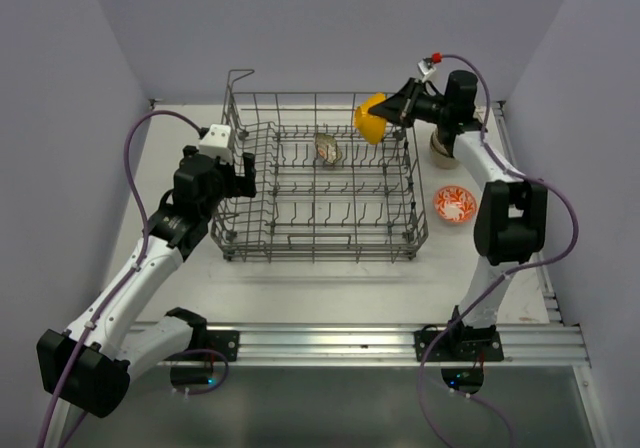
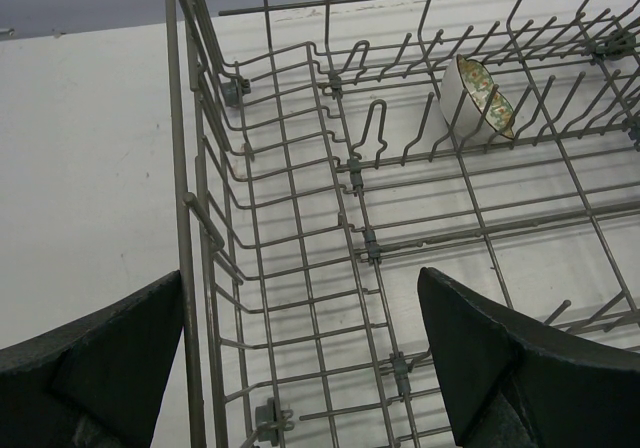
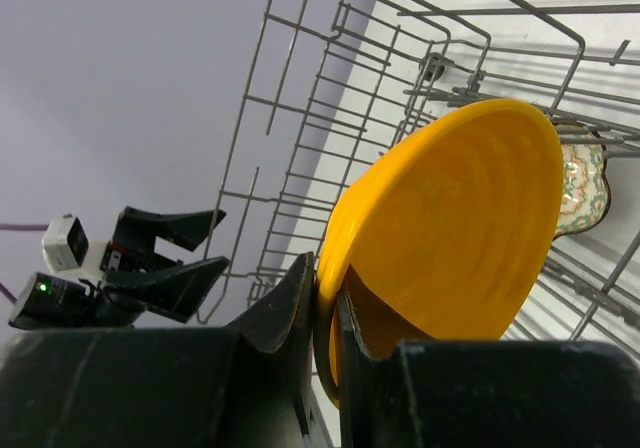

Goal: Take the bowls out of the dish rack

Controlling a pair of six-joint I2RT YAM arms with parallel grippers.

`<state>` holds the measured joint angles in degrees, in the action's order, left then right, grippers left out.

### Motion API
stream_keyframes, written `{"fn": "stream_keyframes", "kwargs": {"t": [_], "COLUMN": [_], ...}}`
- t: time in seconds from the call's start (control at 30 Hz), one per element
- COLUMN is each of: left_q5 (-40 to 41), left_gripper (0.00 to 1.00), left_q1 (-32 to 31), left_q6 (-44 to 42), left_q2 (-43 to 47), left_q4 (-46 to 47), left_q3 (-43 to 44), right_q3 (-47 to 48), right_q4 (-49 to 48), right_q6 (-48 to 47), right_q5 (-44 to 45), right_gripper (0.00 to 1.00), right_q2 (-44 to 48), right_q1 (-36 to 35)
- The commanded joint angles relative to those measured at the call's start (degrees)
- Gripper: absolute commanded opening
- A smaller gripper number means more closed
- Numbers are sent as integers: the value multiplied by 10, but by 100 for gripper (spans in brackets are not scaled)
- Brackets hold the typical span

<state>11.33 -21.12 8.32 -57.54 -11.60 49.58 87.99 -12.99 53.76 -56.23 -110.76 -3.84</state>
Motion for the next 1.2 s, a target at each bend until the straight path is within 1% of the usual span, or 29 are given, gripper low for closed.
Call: {"fn": "stream_keyframes", "kwargs": {"t": [0.0, 0.03, 0.07, 0.1, 0.13, 0.17, 0.2, 0.27, 0.37, 0.4, 0.47, 0.6, 0.87, 1.17], "left_q5": [-24, -24, -24, -24, -25, -25, -25, -27, -31, -31, -32, -39, -40, -41], "left_gripper": [100, 100, 100, 100, 100, 100, 100, 100, 100, 100, 100, 100, 100, 100], "left_q1": [-3, -3, -3, -3, -2, -3, -3, -3, -3, -2, -2, -3, -3, -3], "left_q6": [1, 0, 0, 0, 0, 0, 0, 0, 0, 0, 2, 2, 3, 4], "left_q2": [0, 0, 0, 0, 0, 1, 0, 1, 1, 1, 2, 4, 9, 9], "left_q4": [3, 3, 3, 3, 2, 3, 3, 2, 2, 2, 3, 3, 3, 3], "left_q3": [6, 6, 6, 6, 6, 7, 7, 7, 8, 8, 8, 8, 7, 7], "right_q3": [20, 21, 22, 21, 19, 16, 4, -19, -40, -53, -66, -106, -182, -193], "right_q4": [169, 207, 242, 305, 332, 354, 385, 405, 439, 458, 472, 506, 502, 498], "right_q6": [-131, -185, -211, -233, -270, -284, -296, -318, -337, -341, -347, -354, -372, -395], "right_q5": [51, 93, 125, 152, 176, 226, 247, 307, 362, 404, 443, 555, 631, 667], "right_gripper": [0, 0, 0, 0, 0, 0, 0, 0, 0, 0, 0, 0, 0, 0], "right_q2": [99, 117, 147, 164, 179, 193, 224, 253, 301, 322, 339, 375, 367, 306], "right_q1": [-2, -2, -2, -2, -2, -2, -2, -2, -1, -1, -1, 1, 13, 18]}}
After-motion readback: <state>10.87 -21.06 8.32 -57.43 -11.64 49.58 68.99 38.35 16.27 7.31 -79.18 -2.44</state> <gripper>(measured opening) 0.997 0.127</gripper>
